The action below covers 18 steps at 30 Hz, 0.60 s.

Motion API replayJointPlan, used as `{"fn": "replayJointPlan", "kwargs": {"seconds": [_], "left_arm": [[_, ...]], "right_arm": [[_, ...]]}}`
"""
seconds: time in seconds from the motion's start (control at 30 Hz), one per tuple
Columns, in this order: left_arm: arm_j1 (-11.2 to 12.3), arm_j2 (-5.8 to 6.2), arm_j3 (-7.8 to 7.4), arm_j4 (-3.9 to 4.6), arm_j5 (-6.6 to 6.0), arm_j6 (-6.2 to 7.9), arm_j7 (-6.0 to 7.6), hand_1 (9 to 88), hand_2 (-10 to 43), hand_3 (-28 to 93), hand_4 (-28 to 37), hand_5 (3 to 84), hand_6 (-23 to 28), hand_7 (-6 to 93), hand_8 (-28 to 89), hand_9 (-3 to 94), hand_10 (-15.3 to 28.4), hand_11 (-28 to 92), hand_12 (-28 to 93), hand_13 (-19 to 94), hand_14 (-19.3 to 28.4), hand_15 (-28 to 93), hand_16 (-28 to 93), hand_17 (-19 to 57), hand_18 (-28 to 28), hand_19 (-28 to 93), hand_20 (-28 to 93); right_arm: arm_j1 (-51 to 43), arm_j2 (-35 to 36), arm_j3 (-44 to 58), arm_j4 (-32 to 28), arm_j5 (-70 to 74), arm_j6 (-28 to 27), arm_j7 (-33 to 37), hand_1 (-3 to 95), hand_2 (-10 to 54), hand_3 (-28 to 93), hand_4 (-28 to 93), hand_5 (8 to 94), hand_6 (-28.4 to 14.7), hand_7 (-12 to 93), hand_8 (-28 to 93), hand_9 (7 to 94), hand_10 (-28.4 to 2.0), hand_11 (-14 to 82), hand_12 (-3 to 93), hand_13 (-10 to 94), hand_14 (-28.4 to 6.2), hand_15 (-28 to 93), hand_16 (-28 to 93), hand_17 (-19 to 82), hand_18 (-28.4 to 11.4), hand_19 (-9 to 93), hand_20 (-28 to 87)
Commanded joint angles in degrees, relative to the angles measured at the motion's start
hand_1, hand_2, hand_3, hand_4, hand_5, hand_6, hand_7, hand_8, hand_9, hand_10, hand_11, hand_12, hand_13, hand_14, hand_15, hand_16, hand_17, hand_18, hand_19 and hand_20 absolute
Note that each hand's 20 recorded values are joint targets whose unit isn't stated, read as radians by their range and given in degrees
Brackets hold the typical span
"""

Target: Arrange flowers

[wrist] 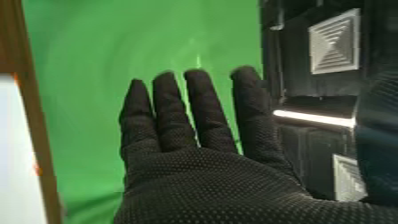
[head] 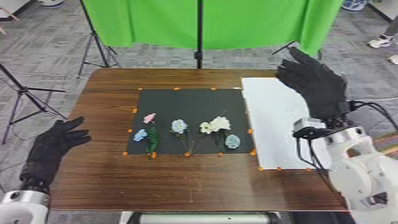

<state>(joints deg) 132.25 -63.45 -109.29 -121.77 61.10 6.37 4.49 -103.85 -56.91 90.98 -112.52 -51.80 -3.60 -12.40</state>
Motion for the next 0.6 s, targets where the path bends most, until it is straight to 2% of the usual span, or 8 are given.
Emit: {"fn": "replayJointPlan", "kwargs": {"seconds": [0.03,0.17,0.23,0.3,0.4,0.47,0.53,0.6], "left_arm": [[-3.16,0.64,3.72,2.67,-0.09,2.1,6.7,17.7,23.0,61,-28.3,47.2,5.6,8.8,-6,50.5,16.8,19,9,43,21.2,25,-4,8.9,15.6,20,17],[-5.85,1.25,5.38,4.1,0.75,1.2,8.99,19.2,20.5,63,-28.3,47.9,5.3,9.2,-6,51.4,16.4,20,9,43,20.8,26,-4,9.6,15.4,19,17],[-6.05,1.3,5.9,4.24,0.71,2.12,10.79,20.4,18.3,64,-28.3,48.3,5.2,9.6,-6,51.7,16.2,20,9,43,20.5,25,-4,10.1,15.2,19,17],[-6.4,1.31,6.17,4.45,0.84,2.38,12.2,21.9,15.3,65,-28.3,48.6,5.0,9.8,-7,52.3,16.1,20,9,44,20.3,25,-4,10.6,14.9,18,18],[-6.61,1.33,6.14,4.48,1.24,2.52,13.63,23.3,12.1,66,-28.2,49.0,4.9,10.3,-7,52.7,16.0,20,9,44,20.1,24,-4,11.4,14.7,17,18],[-7.24,1.23,6.36,4.68,1.82,2.11,13.25,23.5,9.7,67,-28.0,49.1,4.8,10.4,-7,52.9,15.7,20,10,44,19.9,24,-4,11.6,14.5,17,19],[-7.81,1.29,7.33,5.14,2.35,2.13,13.26,23.5,9.1,67,-27.9,49.2,4.8,10.5,-7,53.0,15.7,20,10,44,19.8,23,-4,11.9,14.3,16,19],[-8.07,0.95,7.51,5.37,4.25,0.9,12.96,23.5,8.6,67,-27.8,49.2,4.6,10.4,-7,52.9,15.7,20,10,44,19.8,23,-4,11.7,14.0,15,18]], "right_arm": [[-9.25,-10.65,-2.26,-1.42,0.12,3.7,-4.08,3.8,1.8,76,-18,32.7,0.2,6,-7,34.4,-14.5,2.4,13.2,24,-13.1,3,20,11,-14.9,8,24],[-11.38,-9.74,-2.84,-2.55,0.77,7.31,-5.12,2.8,2.1,76,-19,32.6,0.2,7,-7,35.1,-14.4,2.8,13.0,24,-13.1,3,19,11,-14.6,8,24],[-11.98,-9.49,-2.67,-2.93,0.75,7.83,-5.52,2.6,2.2,76,-19,32.9,0.0,7,-7,35.6,-14.6,3.0,13.1,24,-13.1,3,19,11,-14.5,8,24],[-13.01,-9.59,-1.99,-3.42,0.29,7.79,-5.9,2.5,2.3,76,-19,33.9,-0.1,7,-7,36.4,-14.6,3.3,13.2,25,-12.9,4,19,11,-14.6,9,24],[-14.02,-10.1,-1.18,-3.55,-1.47,7.61,-5.6,2.9,2.5,77,-19,34.7,0.0,8,-8,37.2,-14.5,3.5,13.3,25,-13.0,4,19,11,-14.6,9,24],[-14.29,-10.39,-0.84,-3.33,-6.11,8.06,-5.19,3.5,2.7,77,-19,35.9,0.2,9,-8,37.7,-14.6,3.7,13.4,26,-13.5,4,19,12,-14.8,9,24],[-14.5,-10.62,-0.79,-3.25,-7.49,7.76,-4.92,4.9,2.5,78,-18,39.6,-0.2,10,-8,39.0,-14.5,4.2,13.7,26,-13.6,5,19,12,-15.0,9,25],[-14.01,-10.97,-1.37,-2.82,-7.31,7.86,-5.24,6.8,1.1,78,-18,40.4,-0.5,10,-8,38.9,-14.4,4.0,13.7,26,-13.6,5,18,12,-15.1,9,25]]}}
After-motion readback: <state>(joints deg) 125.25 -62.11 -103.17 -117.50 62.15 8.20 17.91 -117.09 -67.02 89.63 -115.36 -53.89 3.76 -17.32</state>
